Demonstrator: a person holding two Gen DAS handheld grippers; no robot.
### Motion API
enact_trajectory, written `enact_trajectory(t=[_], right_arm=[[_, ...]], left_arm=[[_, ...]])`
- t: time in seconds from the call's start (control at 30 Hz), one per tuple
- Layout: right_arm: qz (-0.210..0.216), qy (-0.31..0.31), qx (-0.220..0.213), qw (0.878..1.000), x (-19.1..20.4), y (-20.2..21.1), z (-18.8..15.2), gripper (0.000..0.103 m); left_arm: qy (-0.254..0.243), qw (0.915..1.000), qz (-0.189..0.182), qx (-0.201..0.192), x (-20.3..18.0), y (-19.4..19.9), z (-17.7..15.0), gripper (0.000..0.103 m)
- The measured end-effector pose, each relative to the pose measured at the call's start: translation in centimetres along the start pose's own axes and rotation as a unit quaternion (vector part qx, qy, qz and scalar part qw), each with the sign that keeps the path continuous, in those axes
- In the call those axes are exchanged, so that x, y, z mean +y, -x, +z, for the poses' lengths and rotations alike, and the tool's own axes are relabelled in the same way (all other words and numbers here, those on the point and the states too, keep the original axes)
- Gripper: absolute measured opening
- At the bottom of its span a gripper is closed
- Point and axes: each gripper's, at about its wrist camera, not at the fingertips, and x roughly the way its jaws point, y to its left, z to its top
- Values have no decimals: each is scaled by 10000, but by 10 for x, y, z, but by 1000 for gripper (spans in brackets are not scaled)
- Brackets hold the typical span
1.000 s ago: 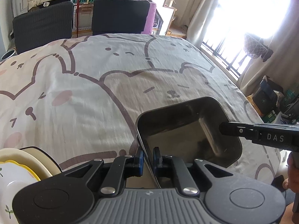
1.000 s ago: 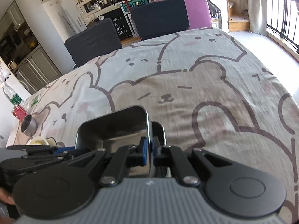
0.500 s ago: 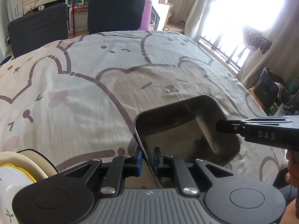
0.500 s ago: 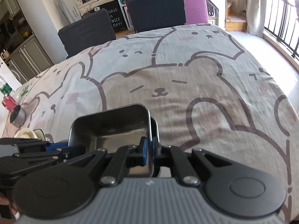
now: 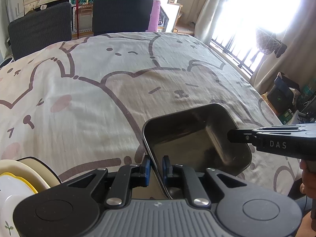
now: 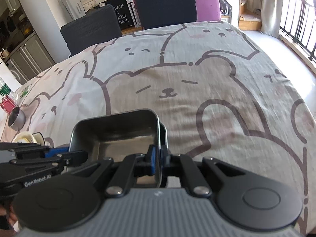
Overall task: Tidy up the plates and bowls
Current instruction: 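Hold the tray with both tools and settle it beside the plate stack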
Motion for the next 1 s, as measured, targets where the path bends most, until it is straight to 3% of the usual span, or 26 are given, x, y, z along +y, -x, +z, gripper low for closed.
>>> enact_trajectory(t=[0.73, 1.0], right_arm=[[-29, -19, 155, 9999, -9, -9, 1, 3], [-108, -66, 341, 9993, -12, -15, 1, 12]], left_arm=[[-310, 9995, 69, 44, -2, -1, -2, 10], [-256, 9996, 97, 93, 1, -2, -3, 15]])
